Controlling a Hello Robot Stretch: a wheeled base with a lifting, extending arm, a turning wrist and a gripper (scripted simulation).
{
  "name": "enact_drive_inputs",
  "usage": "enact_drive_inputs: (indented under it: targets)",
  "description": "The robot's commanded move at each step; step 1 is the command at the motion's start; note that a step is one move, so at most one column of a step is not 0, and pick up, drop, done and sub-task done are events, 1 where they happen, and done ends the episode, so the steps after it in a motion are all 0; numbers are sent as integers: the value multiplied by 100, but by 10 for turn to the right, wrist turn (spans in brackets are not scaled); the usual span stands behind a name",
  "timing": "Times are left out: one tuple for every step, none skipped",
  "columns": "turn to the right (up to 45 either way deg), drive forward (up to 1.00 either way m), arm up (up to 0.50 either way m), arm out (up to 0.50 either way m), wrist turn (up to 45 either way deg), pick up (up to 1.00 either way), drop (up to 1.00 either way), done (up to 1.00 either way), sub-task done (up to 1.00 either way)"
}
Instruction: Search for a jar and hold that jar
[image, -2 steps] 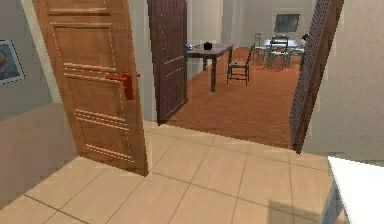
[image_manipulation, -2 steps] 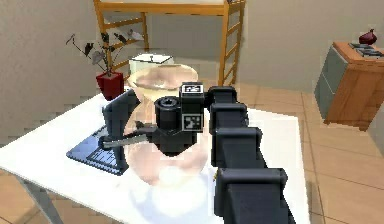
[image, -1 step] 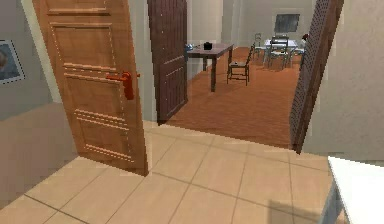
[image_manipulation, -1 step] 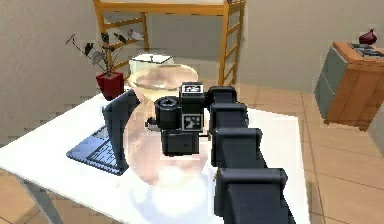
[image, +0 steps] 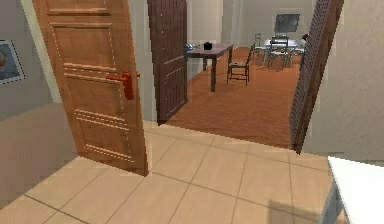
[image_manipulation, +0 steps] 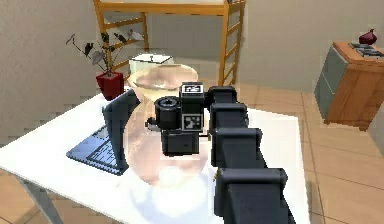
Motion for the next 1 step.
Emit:
enact_drive_inputs:
  targets:
    - [0, 0, 0, 0, 0, 0, 0, 100, 0]
